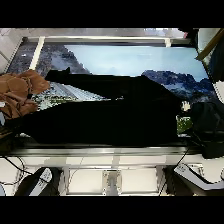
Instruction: Fold the clothes and pants, and hang the long-sleeved shirts on hangers.
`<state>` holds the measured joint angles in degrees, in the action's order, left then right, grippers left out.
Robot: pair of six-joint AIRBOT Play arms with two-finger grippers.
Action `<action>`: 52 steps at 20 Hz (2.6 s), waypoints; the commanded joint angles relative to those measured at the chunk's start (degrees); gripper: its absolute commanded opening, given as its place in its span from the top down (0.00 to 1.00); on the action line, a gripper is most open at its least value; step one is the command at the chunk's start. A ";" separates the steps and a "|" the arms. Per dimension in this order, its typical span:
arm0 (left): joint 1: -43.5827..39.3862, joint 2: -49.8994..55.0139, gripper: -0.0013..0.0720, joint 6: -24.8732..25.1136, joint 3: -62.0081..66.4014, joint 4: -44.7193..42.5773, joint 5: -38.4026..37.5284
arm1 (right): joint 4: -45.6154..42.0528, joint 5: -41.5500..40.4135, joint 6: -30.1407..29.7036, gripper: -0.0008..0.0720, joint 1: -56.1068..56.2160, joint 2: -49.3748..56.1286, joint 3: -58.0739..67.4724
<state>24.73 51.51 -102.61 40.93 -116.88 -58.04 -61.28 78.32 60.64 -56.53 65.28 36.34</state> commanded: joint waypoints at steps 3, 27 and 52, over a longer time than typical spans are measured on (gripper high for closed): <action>0.02 0.81 0.97 -0.28 -0.02 0.55 0.39 | 4.37 -2.27 -1.29 0.34 4.39 5.88 -4.09; 0.02 0.59 0.97 -0.26 -0.04 11.10 4.39 | -16.57 2.49 3.21 0.97 10.97 3.56 12.37; 0.07 -7.69 0.02 -0.98 -0.85 10.71 1.33 | -8.17 5.03 2.91 0.71 -3.54 -5.31 22.64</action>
<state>24.80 47.88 -103.33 36.18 -105.89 -58.46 -73.52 83.31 63.59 -60.05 62.48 54.76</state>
